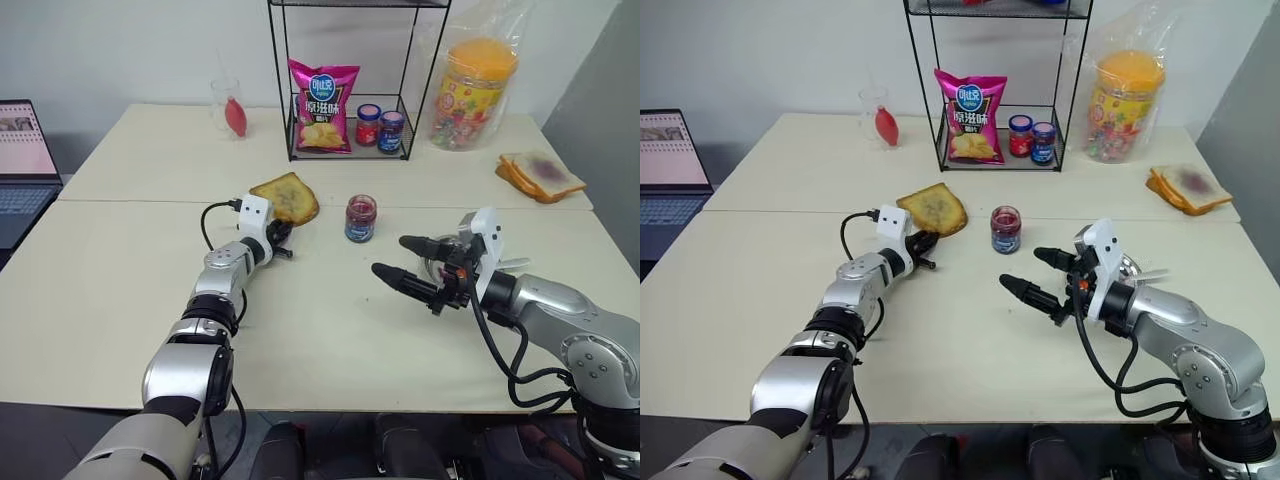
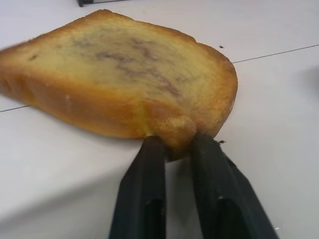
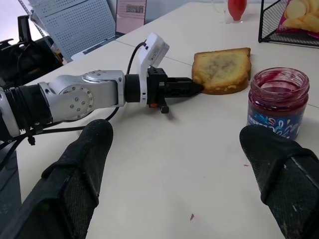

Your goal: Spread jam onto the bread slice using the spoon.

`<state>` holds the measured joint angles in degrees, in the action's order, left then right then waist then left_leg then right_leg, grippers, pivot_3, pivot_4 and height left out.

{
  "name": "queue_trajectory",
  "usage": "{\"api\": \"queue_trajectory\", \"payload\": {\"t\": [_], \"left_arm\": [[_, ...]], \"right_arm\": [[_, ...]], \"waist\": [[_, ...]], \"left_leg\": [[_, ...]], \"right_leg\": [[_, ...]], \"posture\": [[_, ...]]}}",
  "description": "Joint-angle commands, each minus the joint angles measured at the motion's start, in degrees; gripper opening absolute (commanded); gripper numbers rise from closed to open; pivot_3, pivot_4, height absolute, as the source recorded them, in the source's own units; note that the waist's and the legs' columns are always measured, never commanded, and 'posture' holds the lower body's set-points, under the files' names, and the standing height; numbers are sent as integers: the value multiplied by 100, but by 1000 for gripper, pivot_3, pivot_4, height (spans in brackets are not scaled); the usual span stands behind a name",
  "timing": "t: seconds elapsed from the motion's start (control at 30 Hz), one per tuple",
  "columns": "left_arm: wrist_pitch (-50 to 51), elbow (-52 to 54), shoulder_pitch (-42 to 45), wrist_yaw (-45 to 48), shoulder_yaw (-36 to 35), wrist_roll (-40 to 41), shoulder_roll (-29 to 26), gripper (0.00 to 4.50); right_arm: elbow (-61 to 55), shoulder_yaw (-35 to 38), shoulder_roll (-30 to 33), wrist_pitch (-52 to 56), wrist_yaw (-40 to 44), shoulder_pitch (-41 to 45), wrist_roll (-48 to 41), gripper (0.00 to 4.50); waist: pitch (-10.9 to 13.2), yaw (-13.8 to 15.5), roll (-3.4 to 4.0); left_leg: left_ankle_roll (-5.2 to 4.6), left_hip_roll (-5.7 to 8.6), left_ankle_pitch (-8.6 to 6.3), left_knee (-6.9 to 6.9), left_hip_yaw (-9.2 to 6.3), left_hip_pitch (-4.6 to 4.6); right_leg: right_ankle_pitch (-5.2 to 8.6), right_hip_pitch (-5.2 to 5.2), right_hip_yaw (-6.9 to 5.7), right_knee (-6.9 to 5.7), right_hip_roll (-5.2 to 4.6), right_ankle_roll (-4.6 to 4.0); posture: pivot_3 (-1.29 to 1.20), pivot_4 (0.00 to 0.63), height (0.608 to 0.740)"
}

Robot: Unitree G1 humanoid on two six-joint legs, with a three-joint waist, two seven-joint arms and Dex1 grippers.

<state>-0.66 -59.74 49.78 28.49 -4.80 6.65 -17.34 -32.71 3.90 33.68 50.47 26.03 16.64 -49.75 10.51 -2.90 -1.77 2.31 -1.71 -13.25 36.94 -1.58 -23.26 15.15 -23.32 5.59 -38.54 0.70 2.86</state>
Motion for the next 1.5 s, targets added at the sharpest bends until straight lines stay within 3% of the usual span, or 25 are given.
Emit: {"api": "queue_trajectory", "payload": {"t": [0.03, 0.27, 0.5, 0.63, 1.07, 1.5], "left_arm": [[123, 511, -172, 209, -20, -14, -251, 20], [999, 2828, -1322, 1448, 118, 322, -921, 20], [2791, 5657, -2655, 3507, 395, 1414, -2311, 20], [3319, 6718, -2967, 4048, 650, 1877, -2644, 20], [2669, 7105, -2864, 4404, 1971, 1279, -2448, 20], [1671, 6010, -2175, 4655, 2554, 685, -1746, 20]], "right_arm": [[-71, 126, 31, -114, 75, 0, 21, 4500], [23, 96, 99, -62, 246, 92, -17, 4500], [62, 155, 482, 69, 723, 76, -167, 4500], [195, 196, 664, 75, 959, 77, -188, 4500], [109, 392, 748, 71, 886, -200, -116, 4500], [-61, 468, 563, 125, 560, -345, -188, 4500]], "waist": [[0, -20, 0], [0, -70, 1], [3, -45, 1], [4, -3, 4], [5, -3, 2], [5, 10, 2]], "left_leg": [[0, -1, 0, -1, 0, 0], [1, -5, 0, -10, 4, -3], [1, -6, -1, -8, 1, -20], [1, -4, 0, -5, 2, -18], [0, -6, -1, -6, 2, -18], [0, -2, -1, 4, 7, -19]], "right_leg": [[0, -1, 0, 0, 0, 0], [0, -11, 5, -1, 1, -1], [4, -29, -1, -5, -3, -9], [9, -26, -3, -3, -9, -16], [14, -27, -2, -3, -2, -22], [10, -23, 4, -4, -3, -13]], "posture": [[0, 150, 740], [0, 150, 740], [0, 150, 740], [0, 150, 740], [0, 150, 740], [0, 150, 740]]}}
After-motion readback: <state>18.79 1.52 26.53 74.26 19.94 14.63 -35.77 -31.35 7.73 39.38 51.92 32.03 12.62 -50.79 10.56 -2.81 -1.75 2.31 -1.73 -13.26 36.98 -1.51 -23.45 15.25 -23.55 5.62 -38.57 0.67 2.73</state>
